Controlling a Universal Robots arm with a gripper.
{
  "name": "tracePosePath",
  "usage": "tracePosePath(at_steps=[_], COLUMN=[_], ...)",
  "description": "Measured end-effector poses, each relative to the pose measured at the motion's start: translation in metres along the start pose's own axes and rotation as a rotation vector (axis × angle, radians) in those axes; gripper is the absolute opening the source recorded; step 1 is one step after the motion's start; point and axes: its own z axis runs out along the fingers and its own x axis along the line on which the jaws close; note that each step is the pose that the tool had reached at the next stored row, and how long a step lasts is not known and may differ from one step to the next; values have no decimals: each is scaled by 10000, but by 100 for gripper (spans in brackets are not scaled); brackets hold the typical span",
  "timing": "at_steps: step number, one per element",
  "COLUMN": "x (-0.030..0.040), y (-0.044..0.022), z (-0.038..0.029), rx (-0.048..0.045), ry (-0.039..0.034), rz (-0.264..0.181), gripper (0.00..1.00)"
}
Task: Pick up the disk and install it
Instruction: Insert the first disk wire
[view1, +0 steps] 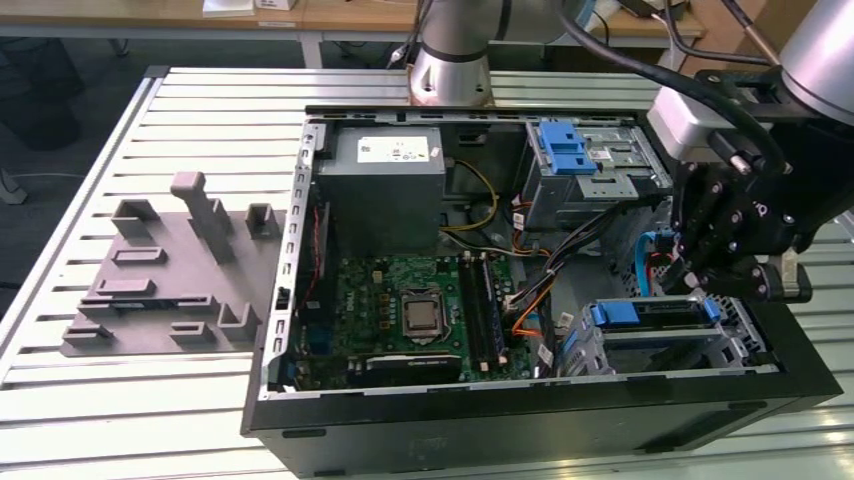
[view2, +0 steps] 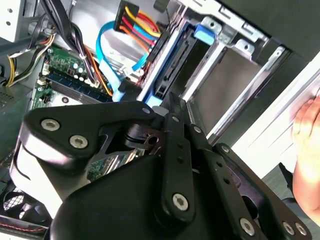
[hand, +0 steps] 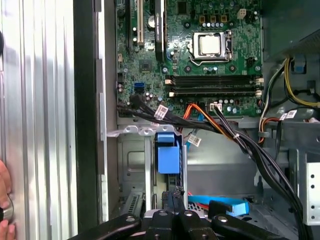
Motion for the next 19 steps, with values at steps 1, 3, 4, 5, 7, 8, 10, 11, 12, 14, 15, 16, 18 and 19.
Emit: tracePosePath(at_steps=[1,3,4,5,7,8,10,11,12,14,15,16,18,19], x=[-3,-10,-14,-19,-31,-38,-57,-67,-76,-95,-104,-113,-134,-145], y=[-17,-46,-57,-67,-85,-92,-104,-111,-117,-131,-138,-145,-156,-162], z=[0,0,1,1,0,0,-1,0,0,-1,0,0,0,0], rx=[-3,-5,-5,-5,-4,-5,-5,-5,-5,-5,-4,-5,-5,-4], ry=[0,0,0,1,3,4,5,5,4,5,4,4,5,5], rz=[0,0,1,1,0,0,0,1,0,1,0,0,0,0], gripper=[11,11,11,11,11,11,11,11,11,11,11,11,11,11])
